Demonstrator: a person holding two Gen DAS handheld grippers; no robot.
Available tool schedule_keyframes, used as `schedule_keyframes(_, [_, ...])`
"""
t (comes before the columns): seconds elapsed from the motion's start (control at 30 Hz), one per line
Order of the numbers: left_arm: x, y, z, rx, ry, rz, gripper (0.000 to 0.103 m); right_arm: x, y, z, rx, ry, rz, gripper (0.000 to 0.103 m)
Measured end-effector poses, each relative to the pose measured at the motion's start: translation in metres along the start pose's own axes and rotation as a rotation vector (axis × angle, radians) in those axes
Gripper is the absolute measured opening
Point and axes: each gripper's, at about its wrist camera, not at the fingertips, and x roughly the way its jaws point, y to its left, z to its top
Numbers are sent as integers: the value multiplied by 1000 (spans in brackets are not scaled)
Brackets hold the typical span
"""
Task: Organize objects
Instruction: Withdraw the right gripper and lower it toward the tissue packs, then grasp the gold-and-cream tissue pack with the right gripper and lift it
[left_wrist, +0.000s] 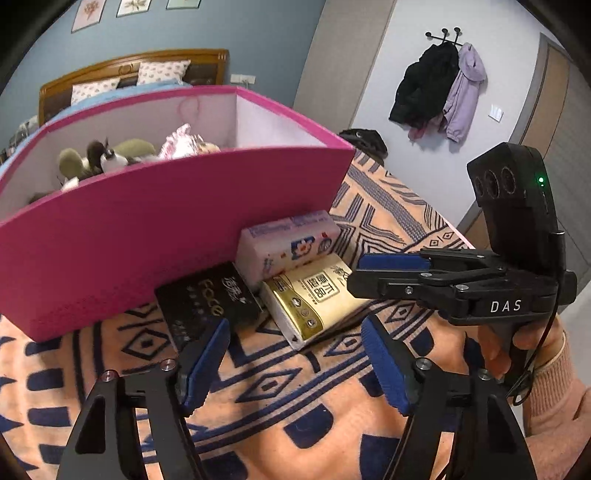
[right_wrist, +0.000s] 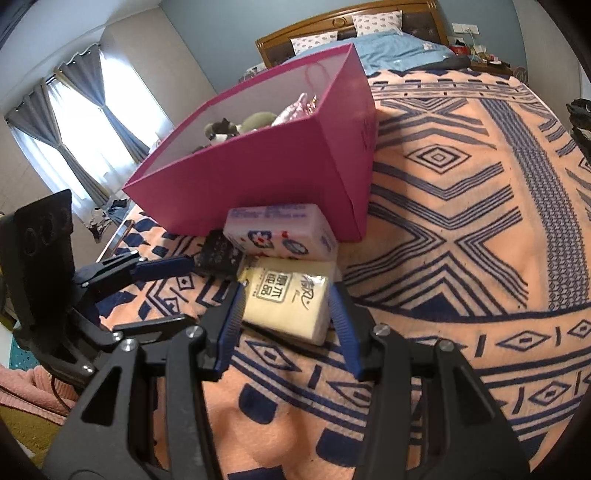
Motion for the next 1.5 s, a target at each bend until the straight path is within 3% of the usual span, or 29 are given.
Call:
schedule_keyframes(0.2, [10, 1, -5, -23, 45, -14, 54, 3, -4, 0, 23, -1, 15, 50])
schedule_keyframes(0.4, [16, 3, -6, -47, 73, -30, 46, 8, -5, 0, 35, 12, 27, 50])
schedule_keyframes(1.27, [20, 4, -7, -85, 86, -34, 43, 10, -4, -9, 57, 25, 64, 47])
schedule_keyframes(1.5, [25, 14, -3, -142, 95, -85, 34, 11, -8, -8, 78, 18, 56, 40])
